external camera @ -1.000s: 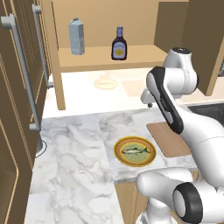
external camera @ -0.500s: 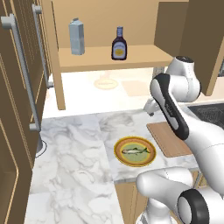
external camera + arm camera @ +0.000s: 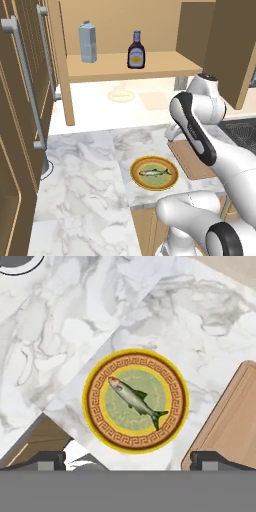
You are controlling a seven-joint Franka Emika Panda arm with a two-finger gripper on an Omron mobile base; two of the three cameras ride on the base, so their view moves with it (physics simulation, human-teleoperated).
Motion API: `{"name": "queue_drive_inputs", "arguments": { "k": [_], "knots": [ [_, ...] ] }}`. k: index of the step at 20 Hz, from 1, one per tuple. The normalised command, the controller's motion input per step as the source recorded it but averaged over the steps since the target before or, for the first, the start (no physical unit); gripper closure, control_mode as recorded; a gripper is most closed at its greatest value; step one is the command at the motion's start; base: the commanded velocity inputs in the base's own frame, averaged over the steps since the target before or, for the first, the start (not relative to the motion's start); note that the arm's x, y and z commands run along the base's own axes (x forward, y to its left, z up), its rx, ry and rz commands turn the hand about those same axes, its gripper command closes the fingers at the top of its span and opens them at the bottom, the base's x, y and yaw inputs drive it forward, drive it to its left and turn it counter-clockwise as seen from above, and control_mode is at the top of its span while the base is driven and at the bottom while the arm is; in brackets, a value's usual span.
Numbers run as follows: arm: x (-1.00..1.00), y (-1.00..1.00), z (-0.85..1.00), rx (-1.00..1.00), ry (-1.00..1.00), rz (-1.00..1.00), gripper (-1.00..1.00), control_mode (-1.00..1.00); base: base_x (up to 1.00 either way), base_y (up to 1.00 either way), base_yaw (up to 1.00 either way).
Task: Pick the fish from the plate and place it on the cutting board. Then pick the condiment bottle from the cabinet and place it next to the cutting board.
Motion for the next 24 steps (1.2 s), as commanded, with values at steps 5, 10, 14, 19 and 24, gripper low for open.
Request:
{"name": "queue_drive_inputs", "arguments": {
  "k": [5,10,14,19,24],
  "knots": [
    [0.00,0.20,-0.29,-0.04,0.00,0.18,-1.00,-1.00,0.00,0.00,0.00],
    [0.00,0.15,-0.32,-0.06,0.00,0.16,-1.00,-1.00,0.00,0.00,0.00],
    [0.00,0.09,-0.33,-0.06,0.00,0.15,-1.00,-1.00,0.00,0.00,0.00],
    [0.01,0.04,-0.32,-0.04,0.00,0.14,-1.00,-1.00,0.00,0.00,0.00],
    [0.10,0.02,-0.31,0.00,0.00,0.12,-1.00,-1.00,0.00,0.00,0.00]
  ]
}}
